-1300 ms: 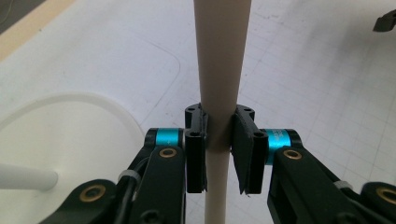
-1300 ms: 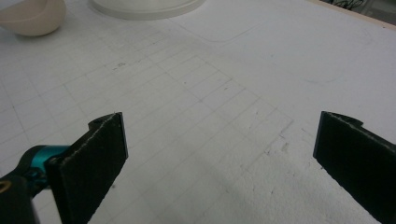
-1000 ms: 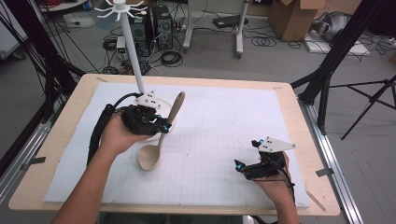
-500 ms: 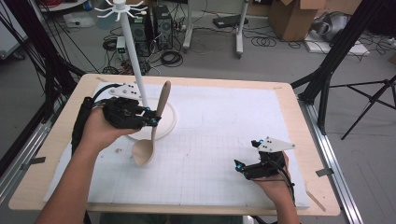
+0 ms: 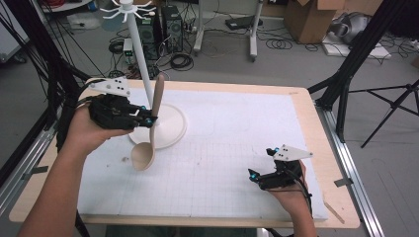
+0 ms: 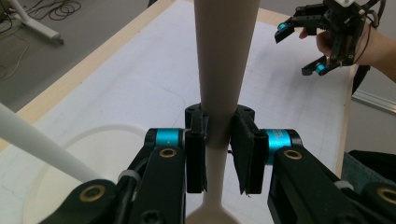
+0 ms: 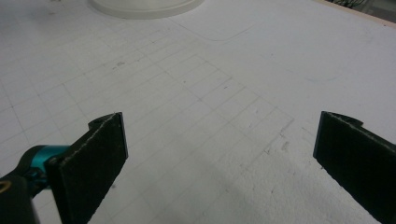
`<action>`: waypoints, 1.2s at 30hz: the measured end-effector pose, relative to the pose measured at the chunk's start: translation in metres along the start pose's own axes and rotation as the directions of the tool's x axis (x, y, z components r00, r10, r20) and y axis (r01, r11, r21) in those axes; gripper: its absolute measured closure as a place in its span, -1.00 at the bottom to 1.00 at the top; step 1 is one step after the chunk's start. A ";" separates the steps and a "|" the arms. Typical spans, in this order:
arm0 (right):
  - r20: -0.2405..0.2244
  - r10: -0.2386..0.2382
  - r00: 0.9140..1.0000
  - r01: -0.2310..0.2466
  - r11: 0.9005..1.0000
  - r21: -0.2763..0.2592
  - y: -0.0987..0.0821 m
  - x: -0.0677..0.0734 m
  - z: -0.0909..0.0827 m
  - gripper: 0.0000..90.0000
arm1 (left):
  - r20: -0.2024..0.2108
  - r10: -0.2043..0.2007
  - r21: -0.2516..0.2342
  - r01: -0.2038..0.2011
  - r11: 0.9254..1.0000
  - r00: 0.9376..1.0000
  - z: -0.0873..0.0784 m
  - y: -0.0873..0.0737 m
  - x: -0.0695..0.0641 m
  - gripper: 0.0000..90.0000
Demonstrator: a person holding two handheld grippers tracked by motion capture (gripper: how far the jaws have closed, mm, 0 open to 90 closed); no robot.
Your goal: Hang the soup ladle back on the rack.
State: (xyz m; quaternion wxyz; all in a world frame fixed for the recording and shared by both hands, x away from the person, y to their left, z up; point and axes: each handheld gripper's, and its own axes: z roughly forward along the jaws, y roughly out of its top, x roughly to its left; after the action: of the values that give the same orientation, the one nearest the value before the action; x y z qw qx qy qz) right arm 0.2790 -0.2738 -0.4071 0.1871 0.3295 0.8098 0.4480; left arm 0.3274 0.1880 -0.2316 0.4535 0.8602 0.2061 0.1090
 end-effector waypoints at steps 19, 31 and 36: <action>0.000 -0.003 1.000 0.003 1.000 -0.003 0.000 0.000 0.000 -0.96 | 0.004 -0.023 -0.083 0.023 0.996 1.000 -0.059 -0.001 0.032 0.68; 0.001 -0.002 1.000 0.002 1.000 0.001 0.000 0.000 0.000 -0.96 | -0.004 -0.050 -0.125 0.050 0.991 0.999 -0.086 -0.001 0.059 0.68; 0.002 -0.002 1.000 0.002 1.000 0.002 0.000 0.000 0.000 -0.96 | -0.025 -0.074 -0.137 0.070 0.988 0.997 -0.094 0.000 0.068 0.68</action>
State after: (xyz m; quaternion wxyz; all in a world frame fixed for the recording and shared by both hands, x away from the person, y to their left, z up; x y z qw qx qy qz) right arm 0.2791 -0.2739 -0.4072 0.1879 0.3292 0.8103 0.4469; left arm 0.3527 0.2880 -0.1787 0.5114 0.8176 0.2360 0.1193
